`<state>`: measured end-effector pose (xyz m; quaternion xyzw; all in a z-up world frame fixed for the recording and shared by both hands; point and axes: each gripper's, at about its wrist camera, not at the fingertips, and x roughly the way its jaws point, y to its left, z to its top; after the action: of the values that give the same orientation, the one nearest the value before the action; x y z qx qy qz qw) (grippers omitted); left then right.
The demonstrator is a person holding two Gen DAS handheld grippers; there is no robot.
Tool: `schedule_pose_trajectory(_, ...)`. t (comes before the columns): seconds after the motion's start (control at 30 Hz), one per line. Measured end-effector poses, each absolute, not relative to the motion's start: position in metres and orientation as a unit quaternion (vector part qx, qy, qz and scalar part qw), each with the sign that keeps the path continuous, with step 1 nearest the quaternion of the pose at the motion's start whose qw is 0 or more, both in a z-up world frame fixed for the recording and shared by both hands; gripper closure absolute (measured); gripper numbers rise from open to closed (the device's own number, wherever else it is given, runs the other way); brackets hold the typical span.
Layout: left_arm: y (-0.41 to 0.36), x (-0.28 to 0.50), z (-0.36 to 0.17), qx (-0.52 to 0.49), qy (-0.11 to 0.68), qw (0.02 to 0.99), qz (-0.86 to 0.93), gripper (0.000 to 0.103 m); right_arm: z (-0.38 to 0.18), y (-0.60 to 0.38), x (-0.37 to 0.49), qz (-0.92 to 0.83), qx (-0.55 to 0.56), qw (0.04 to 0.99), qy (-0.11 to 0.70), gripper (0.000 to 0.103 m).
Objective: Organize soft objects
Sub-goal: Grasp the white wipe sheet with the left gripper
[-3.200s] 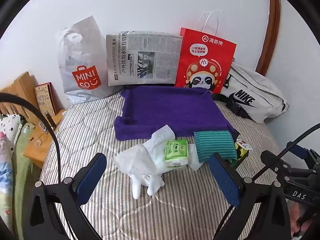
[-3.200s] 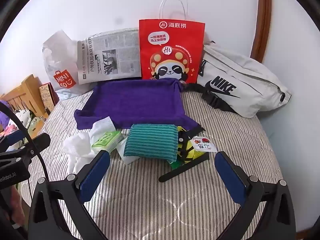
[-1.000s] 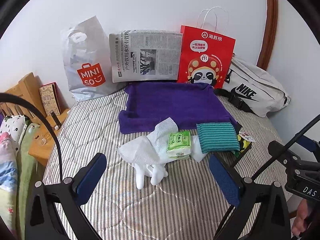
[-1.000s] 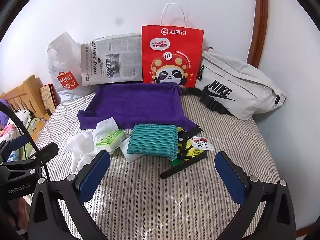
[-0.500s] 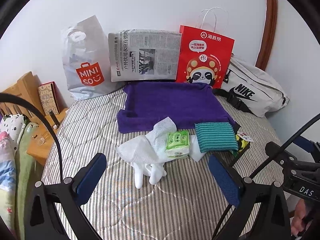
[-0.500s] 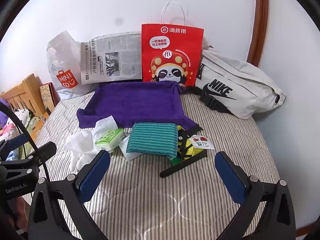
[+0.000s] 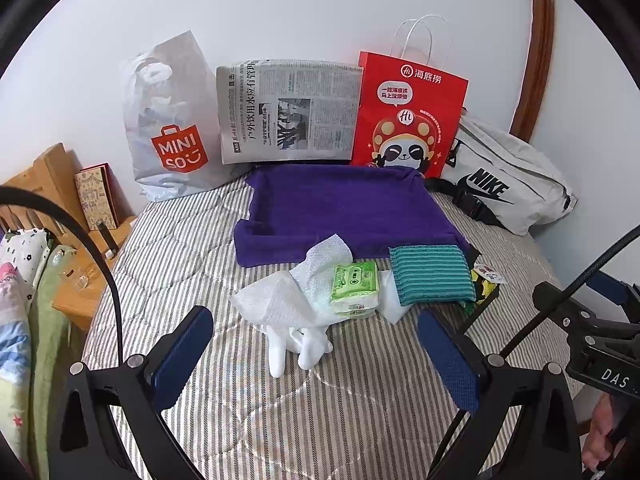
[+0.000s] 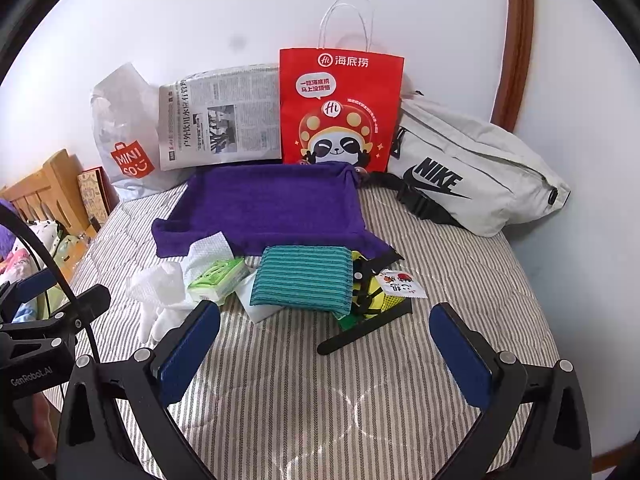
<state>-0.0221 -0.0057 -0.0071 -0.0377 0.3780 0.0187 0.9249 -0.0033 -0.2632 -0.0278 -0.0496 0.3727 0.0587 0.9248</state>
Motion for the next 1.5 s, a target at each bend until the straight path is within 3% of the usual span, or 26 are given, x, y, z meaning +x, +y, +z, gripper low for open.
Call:
schedule_pose_trajectory(0.43,0.013,-0.011,-0.024,-0.035,0.385,0.922,0.029,0.0,-0.036,-0.269,0.005,0.057,-0.047,0.921,0.382,0.0)
schedule_pose_trajectory(1.1,0.042,0.098,-0.138,-0.011,0.485,0.874,-0.004,0.001,-0.109,-0.279,0.065,0.036,-0.058,0.883,0.464,0.0)
schedule_pose_trajectory(1.17,0.037,0.108,-0.145,-0.009,0.495,0.869,-0.014,0.008,-0.114,-0.279,0.071,0.036,-0.062,0.879,0.471,0.0)
schedule_pose_trajectory(1.43,0.007,0.121,-0.145,0.033,0.487,0.871,-0.055,0.08,-0.131,-0.287,0.091,0.028,-0.056,0.87,0.488,0.0)
schedule_pose_trajectory(1.5,0.006,0.119,-0.14,0.034,0.489,0.87,-0.059,0.086,-0.134,-0.289,0.094,0.025,-0.056,0.869,0.491,0.0)
